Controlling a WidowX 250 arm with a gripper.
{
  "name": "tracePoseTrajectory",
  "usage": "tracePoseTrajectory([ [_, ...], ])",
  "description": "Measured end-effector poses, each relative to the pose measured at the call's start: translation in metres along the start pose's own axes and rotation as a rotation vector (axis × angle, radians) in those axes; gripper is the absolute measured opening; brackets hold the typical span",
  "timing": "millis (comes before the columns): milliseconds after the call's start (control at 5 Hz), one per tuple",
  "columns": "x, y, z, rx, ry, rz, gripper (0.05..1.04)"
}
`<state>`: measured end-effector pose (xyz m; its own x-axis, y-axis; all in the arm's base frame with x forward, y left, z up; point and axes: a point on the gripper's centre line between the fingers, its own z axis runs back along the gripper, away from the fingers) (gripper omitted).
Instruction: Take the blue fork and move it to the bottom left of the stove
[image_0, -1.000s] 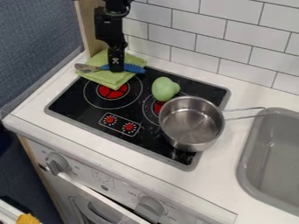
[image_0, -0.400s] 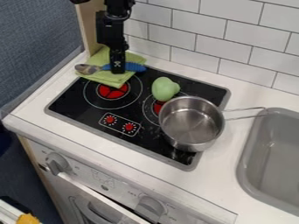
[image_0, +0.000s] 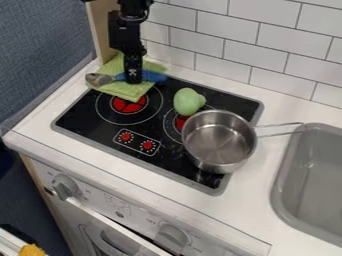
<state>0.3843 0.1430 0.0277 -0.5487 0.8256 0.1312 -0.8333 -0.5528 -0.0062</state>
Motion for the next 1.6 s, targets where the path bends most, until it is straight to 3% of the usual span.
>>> tracePoseTrajectory([
  [400, 0.005, -0.015, 0.032, -0.033, -0.034, -0.002, 0.372],
  [600, -0.002, -0.011, 0.054, -0.08, -0.013, -0.04, 0.372],
  [800, -0.005, 0.002, 0.059, -0.073, -0.003, -0.11, 0.372],
  [1000, -0.008, 0.018, 0.055, -0.021, -0.019, -0.221, 0.372],
  [1200, -0.019, 0.045, 0.067, -0.012, -0.022, -0.351, 0.372],
  [1400, -0.014, 0.069, 0.07, 0.031, -0.045, -0.467, 0.372],
  [1600, 0.003, 0.091, 0.066, 0.062, -0.085, -0.496, 0.372],
])
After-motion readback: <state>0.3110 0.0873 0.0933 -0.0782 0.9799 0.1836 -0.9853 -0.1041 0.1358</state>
